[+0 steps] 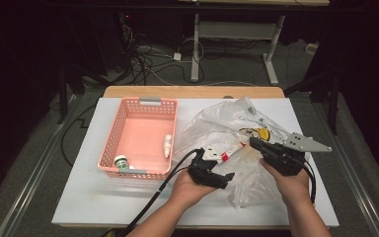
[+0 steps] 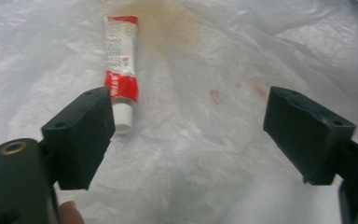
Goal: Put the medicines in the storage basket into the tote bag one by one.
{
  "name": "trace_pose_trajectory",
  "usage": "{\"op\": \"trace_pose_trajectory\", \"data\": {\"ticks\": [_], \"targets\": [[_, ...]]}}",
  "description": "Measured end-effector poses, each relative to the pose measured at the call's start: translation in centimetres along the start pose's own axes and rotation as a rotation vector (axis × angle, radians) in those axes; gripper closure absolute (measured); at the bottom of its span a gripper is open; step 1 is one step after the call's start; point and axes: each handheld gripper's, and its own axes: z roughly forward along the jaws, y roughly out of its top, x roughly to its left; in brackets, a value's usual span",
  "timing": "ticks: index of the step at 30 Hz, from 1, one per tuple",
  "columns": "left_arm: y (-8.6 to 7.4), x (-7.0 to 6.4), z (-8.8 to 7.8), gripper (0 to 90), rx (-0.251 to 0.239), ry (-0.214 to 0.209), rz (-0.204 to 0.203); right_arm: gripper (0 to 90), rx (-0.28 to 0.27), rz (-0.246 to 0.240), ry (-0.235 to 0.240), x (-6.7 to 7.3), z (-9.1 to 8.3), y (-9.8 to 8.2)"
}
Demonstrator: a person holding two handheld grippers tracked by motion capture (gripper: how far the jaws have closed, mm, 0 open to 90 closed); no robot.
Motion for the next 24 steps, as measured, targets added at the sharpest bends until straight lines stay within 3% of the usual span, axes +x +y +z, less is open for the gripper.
{"op": "trace_pose_trajectory", "data": {"ticks": [3,6,11,24], "targets": [[-0.4,-0.3,-0.6,13.5,-0.016,-0.010,0.010,90.0,0.001,0.000,-0.001,0.0,0.0,0.0],[-0.8,-0.4,-1.1,7.1,-0.026,-0.026,-0.005,90.0,0.001,-0.002,-0.004,0.1,0.0,0.0],[-1.4,-0.6,-1.9,0.0,-0.029,-0.021,0.004,90.0,0.001,-0.001,-0.004,0.1,0.0,0.0],[-2.6,-1.4,-5.4,0.0,-0.067,-0.014,0.036,90.0,0.001,-0.004,-0.006,0.1,0.0,0.0]]}}
